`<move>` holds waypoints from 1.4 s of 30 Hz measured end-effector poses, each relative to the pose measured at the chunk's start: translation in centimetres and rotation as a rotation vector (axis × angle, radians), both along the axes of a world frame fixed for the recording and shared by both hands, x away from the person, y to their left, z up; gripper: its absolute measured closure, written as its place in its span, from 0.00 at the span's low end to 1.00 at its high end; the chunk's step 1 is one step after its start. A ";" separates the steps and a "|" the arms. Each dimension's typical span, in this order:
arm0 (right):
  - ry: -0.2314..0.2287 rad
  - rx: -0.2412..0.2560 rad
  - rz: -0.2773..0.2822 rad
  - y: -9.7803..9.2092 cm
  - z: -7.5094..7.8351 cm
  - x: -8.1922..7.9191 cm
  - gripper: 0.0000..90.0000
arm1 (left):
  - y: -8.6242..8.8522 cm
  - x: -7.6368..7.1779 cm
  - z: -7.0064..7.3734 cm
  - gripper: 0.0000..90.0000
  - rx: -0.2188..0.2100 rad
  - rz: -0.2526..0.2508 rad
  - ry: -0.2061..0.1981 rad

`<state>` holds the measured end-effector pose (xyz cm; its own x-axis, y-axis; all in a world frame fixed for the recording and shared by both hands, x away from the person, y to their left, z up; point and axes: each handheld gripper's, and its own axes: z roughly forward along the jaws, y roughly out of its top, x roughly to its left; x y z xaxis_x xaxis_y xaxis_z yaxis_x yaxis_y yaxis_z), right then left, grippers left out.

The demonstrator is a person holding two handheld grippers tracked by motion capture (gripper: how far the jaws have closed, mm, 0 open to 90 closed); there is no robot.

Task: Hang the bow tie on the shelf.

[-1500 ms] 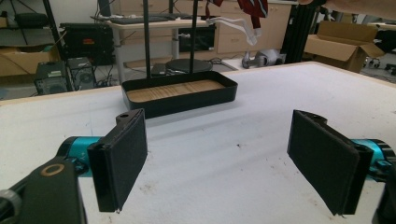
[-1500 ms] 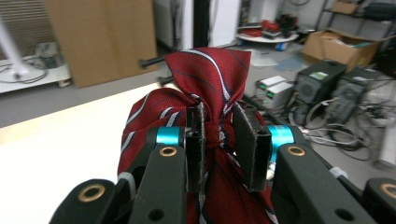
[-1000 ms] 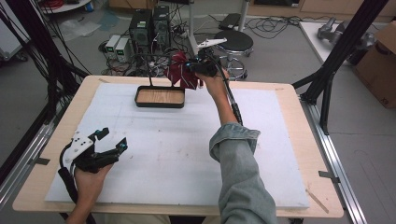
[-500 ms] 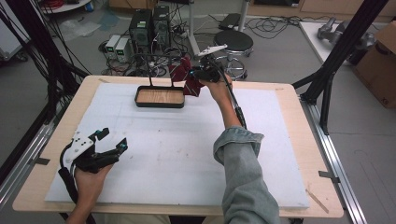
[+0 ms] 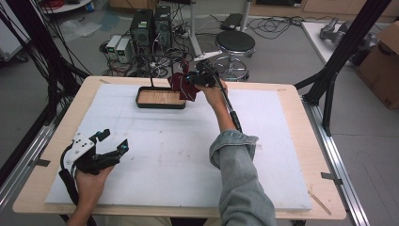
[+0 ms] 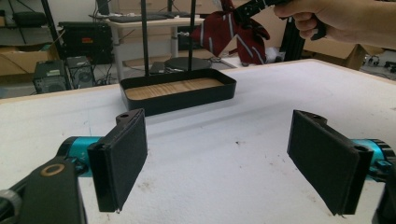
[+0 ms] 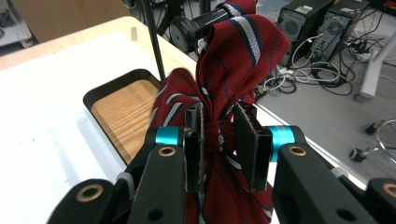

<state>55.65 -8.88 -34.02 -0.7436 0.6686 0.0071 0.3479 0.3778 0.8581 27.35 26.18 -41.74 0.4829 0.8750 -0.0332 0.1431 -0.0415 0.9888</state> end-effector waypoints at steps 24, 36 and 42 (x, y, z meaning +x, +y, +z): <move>-0.028 0.009 -0.028 -1.2 1.5 -0.9 0.50 | -0.1 0.0 -0.1 0.22 0.003 -0.001 0.002; -0.086 0.067 -0.068 -4.6 3.2 -3.2 0.39 | -0.4 0.3 -0.1 0.22 0.003 -0.003 0.000; -0.109 0.089 -0.088 -6.8 4.5 -4.6 0.31 | -0.8 0.7 -0.2 0.22 0.004 -0.012 0.004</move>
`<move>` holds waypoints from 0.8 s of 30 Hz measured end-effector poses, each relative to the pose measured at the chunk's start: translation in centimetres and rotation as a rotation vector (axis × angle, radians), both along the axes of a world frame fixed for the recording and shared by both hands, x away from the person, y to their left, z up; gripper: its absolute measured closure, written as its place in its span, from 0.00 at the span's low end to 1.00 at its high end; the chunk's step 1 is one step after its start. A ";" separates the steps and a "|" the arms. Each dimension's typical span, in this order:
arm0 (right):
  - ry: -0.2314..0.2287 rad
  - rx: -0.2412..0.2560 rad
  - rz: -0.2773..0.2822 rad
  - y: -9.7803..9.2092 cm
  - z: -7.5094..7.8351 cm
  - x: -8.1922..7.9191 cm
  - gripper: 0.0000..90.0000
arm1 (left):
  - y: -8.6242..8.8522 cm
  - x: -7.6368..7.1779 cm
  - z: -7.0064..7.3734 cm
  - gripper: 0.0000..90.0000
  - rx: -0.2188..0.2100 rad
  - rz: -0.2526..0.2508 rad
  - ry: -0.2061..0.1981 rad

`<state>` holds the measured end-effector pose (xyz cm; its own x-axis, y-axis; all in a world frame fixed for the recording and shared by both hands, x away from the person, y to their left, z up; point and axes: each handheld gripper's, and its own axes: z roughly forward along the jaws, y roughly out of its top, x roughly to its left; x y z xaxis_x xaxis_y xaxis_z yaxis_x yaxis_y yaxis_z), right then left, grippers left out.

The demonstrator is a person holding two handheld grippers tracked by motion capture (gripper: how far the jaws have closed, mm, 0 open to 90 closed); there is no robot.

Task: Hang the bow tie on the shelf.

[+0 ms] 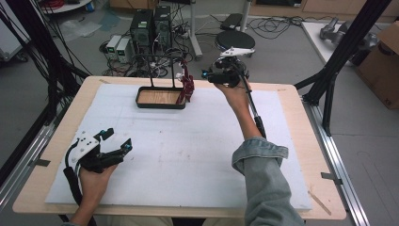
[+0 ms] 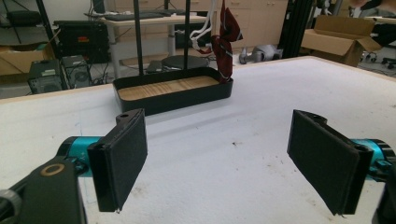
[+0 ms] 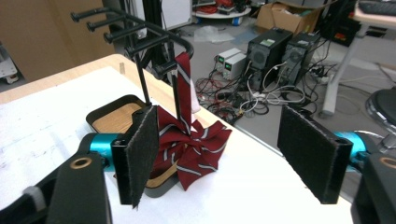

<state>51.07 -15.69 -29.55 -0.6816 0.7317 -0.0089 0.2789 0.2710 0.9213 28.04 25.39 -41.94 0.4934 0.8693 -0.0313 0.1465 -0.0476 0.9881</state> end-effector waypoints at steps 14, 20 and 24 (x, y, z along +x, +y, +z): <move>-0.062 0.054 -0.080 -5.2 2.1 -3.4 0.19 | -0.1 0.1 0.0 0.22 -0.001 -0.001 0.000; -0.087 0.065 -0.097 -7.0 2.8 -5.0 0.18 | 0.0 0.0 0.0 0.22 0.005 0.003 0.000; -0.096 0.070 -0.104 -8.0 2.8 -6.2 0.17 | 0.0 -0.1 0.0 0.22 0.007 0.003 -0.001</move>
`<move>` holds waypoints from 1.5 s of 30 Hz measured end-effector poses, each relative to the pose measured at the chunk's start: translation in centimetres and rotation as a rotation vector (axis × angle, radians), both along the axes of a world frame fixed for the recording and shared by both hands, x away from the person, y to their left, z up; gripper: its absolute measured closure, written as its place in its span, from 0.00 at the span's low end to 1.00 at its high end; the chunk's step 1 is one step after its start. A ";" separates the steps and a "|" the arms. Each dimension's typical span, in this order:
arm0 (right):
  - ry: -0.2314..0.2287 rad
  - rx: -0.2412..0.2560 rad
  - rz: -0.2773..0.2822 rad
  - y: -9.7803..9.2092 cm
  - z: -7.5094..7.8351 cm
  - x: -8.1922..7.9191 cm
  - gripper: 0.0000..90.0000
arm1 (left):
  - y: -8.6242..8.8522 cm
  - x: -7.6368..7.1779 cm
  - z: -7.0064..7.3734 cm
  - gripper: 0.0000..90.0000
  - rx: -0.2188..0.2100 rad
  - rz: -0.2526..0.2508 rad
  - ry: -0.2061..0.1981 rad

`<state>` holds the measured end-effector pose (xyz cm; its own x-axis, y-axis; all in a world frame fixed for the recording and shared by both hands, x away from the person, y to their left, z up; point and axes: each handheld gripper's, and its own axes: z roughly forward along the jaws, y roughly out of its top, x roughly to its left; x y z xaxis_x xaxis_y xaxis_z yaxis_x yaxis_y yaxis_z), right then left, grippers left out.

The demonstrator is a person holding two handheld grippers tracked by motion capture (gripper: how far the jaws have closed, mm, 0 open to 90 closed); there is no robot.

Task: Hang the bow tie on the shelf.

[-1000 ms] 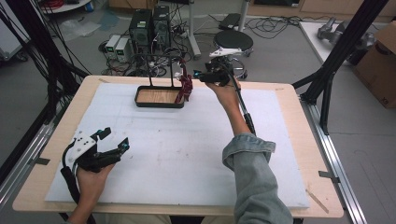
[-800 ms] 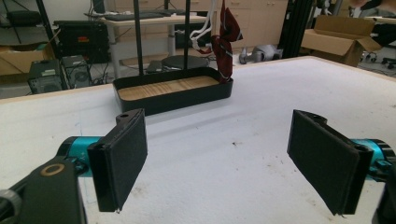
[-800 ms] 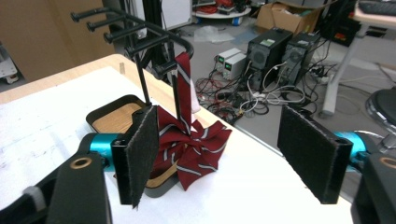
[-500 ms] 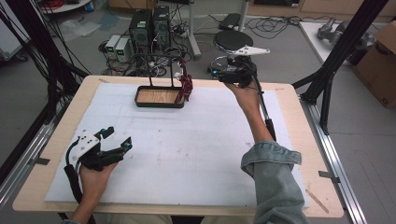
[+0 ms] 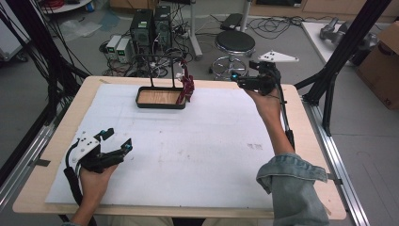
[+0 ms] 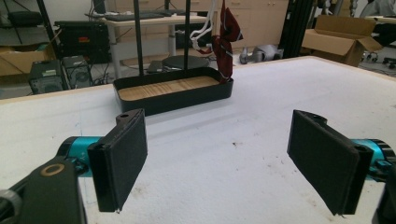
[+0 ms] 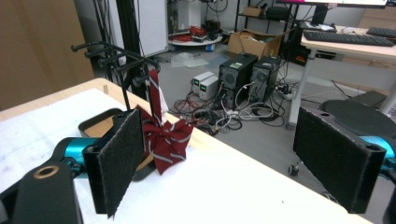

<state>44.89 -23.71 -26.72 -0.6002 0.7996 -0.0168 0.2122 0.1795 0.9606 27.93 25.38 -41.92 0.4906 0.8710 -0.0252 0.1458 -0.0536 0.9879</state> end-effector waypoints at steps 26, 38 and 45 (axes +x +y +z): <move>-0.073 0.085 -0.085 -7.0 -2.8 -8.7 0.14 | 0.2 -0.1 -0.1 0.22 0.009 0.016 0.003; -0.116 0.157 -0.165 -9.5 -6.0 -12.2 0.13 | 0.2 -0.1 -0.1 0.22 0.014 0.023 0.004; -0.120 0.166 -0.198 -10.3 -8.5 -13.7 0.13 | 0.1 -0.2 -0.2 0.23 0.013 0.027 0.005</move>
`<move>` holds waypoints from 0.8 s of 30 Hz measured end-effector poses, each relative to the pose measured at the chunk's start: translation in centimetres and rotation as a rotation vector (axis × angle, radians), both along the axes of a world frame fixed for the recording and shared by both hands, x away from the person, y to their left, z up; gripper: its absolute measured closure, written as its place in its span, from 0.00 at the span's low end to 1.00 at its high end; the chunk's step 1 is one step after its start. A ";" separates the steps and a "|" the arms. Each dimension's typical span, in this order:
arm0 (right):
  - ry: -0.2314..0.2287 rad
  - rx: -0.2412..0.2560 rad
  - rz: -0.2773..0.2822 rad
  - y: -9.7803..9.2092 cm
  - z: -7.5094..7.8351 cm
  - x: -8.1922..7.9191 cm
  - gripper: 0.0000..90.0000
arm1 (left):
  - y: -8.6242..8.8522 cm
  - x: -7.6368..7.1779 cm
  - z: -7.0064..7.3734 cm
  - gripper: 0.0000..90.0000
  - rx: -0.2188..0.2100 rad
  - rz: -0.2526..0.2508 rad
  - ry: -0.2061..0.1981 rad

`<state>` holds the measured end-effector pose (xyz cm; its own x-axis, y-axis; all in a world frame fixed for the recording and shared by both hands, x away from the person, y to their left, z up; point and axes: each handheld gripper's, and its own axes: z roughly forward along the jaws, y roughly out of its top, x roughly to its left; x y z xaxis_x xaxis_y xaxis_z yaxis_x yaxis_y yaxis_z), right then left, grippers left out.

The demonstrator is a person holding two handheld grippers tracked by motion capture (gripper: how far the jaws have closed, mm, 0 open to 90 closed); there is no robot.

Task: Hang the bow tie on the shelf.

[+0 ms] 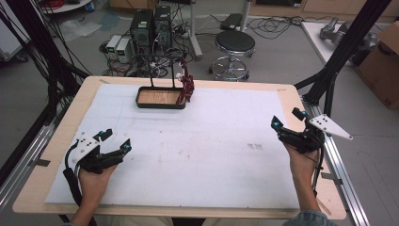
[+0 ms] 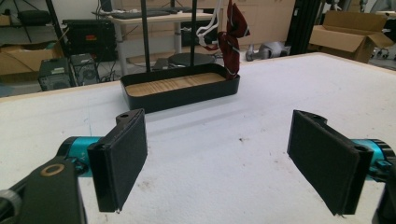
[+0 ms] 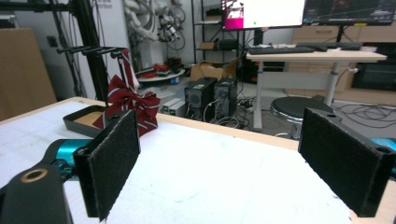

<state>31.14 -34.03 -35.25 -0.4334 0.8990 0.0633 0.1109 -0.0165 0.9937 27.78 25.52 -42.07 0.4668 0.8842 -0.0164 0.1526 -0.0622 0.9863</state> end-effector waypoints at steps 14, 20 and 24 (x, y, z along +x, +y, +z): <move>0.006 0.006 -0.025 0.0 -3.2 -2.7 0.13 | -0.1 -0.1 0.0 0.22 0.006 -0.001 0.002; 0.019 -0.007 -0.026 0.4 -4.3 -3.3 0.13 | -0.1 -0.1 0.0 0.22 0.005 -0.001 0.001; 0.033 0.000 -0.027 0.5 -5.5 -3.6 0.13 | 0.0 -0.1 0.0 0.23 0.008 0.004 0.001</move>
<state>27.54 -33.51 -40.70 -0.4069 0.9102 0.0773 0.1435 -0.0199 0.9895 27.70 25.52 -42.11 0.4633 0.8861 -0.0100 0.1536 -0.0692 0.9857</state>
